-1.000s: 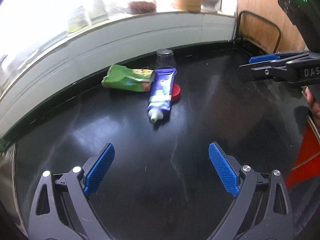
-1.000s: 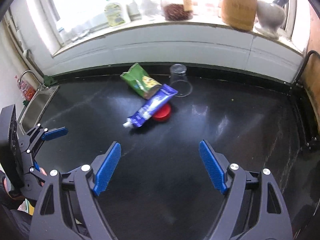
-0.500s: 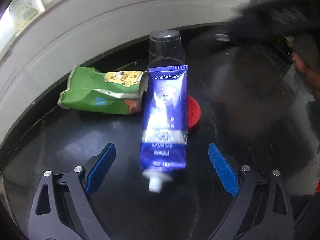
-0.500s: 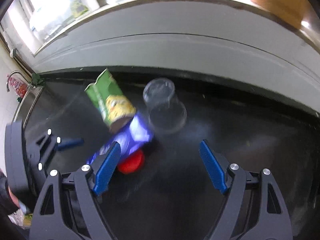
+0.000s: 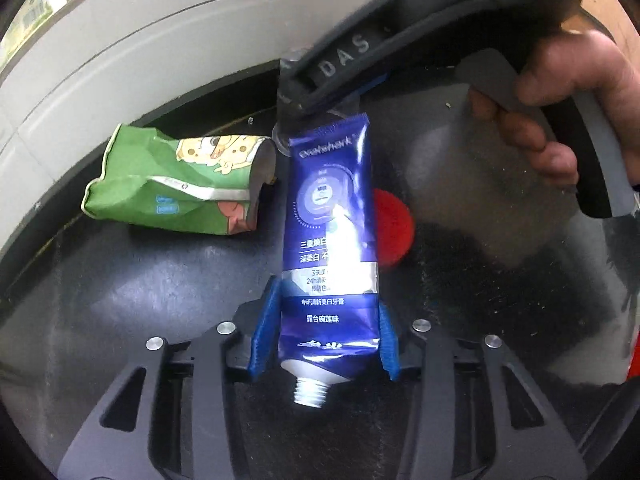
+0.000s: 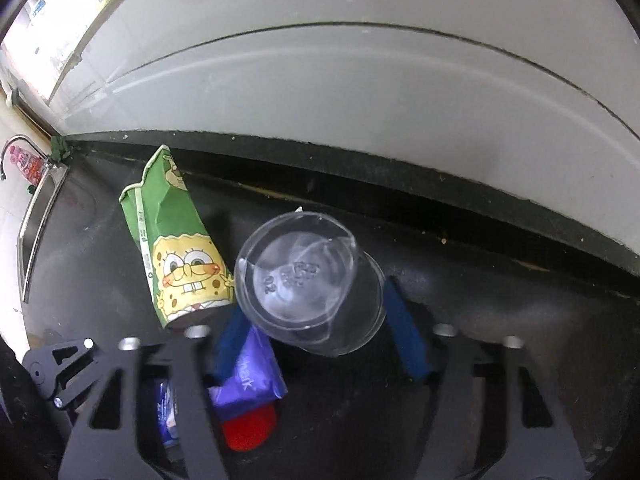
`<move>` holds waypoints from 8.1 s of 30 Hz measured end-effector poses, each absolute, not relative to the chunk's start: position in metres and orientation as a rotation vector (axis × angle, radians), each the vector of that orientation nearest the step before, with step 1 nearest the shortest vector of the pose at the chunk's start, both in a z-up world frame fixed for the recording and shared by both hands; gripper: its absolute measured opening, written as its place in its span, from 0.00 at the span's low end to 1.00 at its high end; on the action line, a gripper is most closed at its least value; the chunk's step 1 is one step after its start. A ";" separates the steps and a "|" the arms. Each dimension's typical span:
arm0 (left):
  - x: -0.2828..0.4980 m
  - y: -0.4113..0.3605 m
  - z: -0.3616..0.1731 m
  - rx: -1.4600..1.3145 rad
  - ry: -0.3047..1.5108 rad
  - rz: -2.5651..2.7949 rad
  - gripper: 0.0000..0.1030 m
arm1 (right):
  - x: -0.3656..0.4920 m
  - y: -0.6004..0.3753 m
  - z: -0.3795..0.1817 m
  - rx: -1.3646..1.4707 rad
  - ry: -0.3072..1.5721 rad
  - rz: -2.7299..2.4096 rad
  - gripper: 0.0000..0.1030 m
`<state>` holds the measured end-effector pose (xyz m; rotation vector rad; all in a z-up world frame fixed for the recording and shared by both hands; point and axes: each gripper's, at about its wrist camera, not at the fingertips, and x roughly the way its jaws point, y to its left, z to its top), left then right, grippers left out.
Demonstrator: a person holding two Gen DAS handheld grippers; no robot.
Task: Collect trash
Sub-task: 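Grasp the blue toothpaste tube with the left tool while the right tool grasps the clear cup, then carry toothpaste tube and cup to the bin and open both tools over it, then swing both open tools back over the counter, then grasp the green snack bag with the left tool while the right tool grasps the red lid, then carry snack bag and red lid to the bin and open both tools over it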
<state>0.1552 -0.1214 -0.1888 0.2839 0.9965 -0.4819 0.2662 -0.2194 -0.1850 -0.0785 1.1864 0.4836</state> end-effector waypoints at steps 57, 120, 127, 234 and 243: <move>-0.174 0.169 -0.068 -0.036 0.866 0.253 0.08 | -0.079 0.041 -0.038 -0.282 0.962 0.942 0.33; -0.365 0.392 -0.209 -0.420 1.011 0.641 0.90 | -0.239 0.320 -0.140 -0.530 1.189 1.319 0.78; -0.312 0.343 -0.139 -0.304 0.920 0.484 0.93 | -0.159 0.195 -0.056 -0.369 1.002 1.064 0.92; -0.055 0.063 -0.100 0.003 0.961 -0.002 0.51 | -0.024 -0.130 -0.083 -0.200 0.962 0.538 0.48; -0.141 0.170 -0.086 -0.073 0.913 0.268 0.51 | -0.065 0.021 -0.059 -0.274 0.929 0.862 0.48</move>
